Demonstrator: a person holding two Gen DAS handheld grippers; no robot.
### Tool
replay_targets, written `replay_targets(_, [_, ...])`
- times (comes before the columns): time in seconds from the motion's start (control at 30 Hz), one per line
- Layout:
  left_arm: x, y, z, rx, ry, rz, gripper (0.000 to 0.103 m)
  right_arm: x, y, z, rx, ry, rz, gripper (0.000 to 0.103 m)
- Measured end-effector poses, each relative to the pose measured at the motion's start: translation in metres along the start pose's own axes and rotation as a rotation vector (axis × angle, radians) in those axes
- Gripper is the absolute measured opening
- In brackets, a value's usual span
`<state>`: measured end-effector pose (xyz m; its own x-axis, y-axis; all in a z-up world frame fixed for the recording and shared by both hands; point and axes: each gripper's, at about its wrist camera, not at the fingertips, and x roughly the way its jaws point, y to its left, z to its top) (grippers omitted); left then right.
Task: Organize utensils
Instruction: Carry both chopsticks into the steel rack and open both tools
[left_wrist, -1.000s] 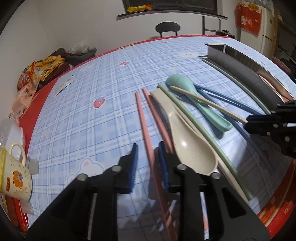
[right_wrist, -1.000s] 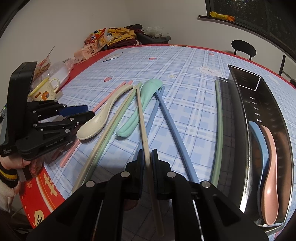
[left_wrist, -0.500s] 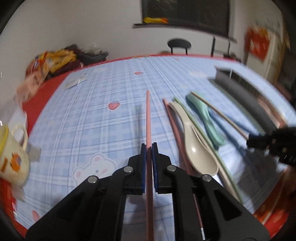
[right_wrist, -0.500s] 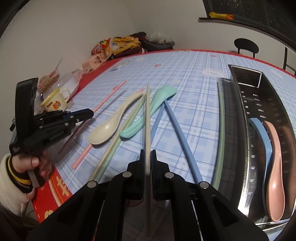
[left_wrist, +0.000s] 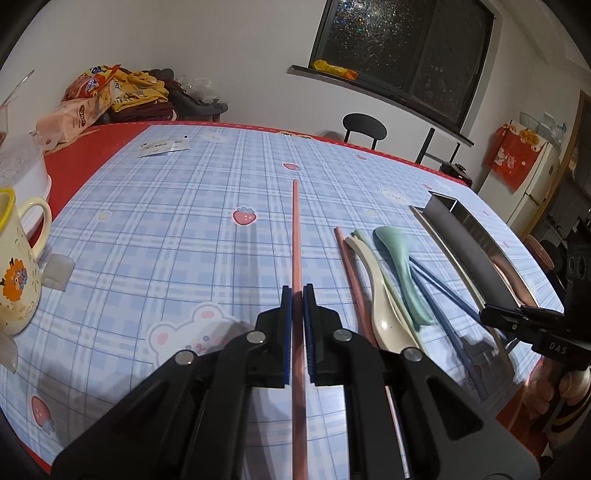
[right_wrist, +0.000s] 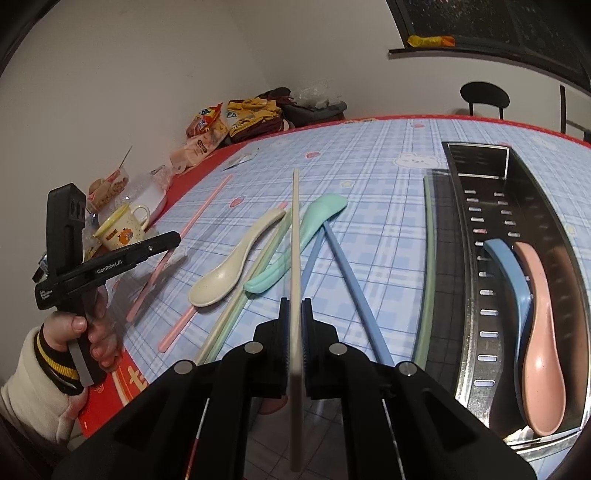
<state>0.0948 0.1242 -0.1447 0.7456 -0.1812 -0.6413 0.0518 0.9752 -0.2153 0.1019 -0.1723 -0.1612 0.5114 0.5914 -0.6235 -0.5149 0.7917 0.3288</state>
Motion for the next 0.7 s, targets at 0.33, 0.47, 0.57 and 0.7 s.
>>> replay_targets(0.33, [-0.003, -0.002, 0.004, 0.009, 0.006, 0.04, 0.01, -0.029, -0.018, -0.001, 0.089, -0.116, 0.018, 0.007])
replay_targets(0.47, [-0.015, -0.014, 0.015, -0.002, -0.014, 0.03, 0.01, -0.057, -0.035, 0.005, 0.126, -0.192, 0.023, 0.007])
replay_targets(0.57, [-0.028, -0.043, 0.024, 0.032, -0.051, 0.001, 0.01, -0.076, -0.054, 0.007, 0.157, -0.231, -0.005, 0.007])
replay_targets(0.7, [-0.031, -0.091, 0.034, 0.048, -0.072, -0.091, 0.01, -0.091, -0.091, 0.009, 0.216, -0.253, -0.046, 0.007])
